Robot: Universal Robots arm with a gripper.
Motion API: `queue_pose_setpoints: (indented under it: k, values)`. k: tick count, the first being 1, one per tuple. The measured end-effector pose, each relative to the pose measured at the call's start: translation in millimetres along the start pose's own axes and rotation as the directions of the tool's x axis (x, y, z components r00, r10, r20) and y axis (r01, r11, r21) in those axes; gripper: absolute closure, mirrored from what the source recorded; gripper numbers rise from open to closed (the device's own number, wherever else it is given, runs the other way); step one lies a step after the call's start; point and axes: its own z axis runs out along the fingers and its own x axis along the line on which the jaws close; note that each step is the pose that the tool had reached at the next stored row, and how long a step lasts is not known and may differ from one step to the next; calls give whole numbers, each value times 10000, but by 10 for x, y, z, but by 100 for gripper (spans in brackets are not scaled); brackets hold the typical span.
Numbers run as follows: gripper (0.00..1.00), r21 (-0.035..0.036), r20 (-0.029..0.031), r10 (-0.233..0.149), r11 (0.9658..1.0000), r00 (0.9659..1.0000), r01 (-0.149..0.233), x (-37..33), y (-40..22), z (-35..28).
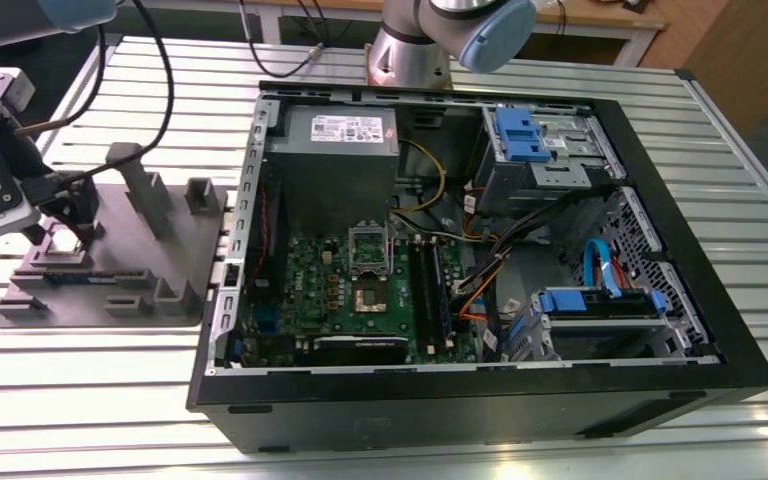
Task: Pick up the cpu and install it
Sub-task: 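Pick up the cpu and move it towards the insertion slot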
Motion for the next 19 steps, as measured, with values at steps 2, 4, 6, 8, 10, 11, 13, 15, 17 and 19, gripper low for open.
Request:
queue_pose_setpoints:
  k: [2, 4, 6, 8, 10, 11, 13, 15, 17, 19]
  values:
    - [41, 1, 2, 62, 10000, 10000, -62, 0, 0, 7]
    - [41, 1, 5, 110, 9999, 9999, -110, 1, 0, 16]
    - [41, 2, 4, 116, 9999, 9999, -116, 1, -1, 26]
    - [41, 3, 3, 117, 9999, 9999, -117, 3, -1, 37]
    - [41, 2, 5, 116, 9999, 9999, -116, 6, -1, 49]
    - [41, 2, 5, 117, 9999, 9999, -117, 6, -1, 54]
    - [41, 2, 4, 133, 9999, 9999, -133, 7, -2, 62]
    - [41, 2, 6, 157, 9999, 9999, -157, 7, -2, 70]
    - [41, 3, 7, 183, 9998, 9998, -183, 7, -2, 79]
    - [41, 4, 6, 204, 9998, 9998, -204, 7, -3, 86]
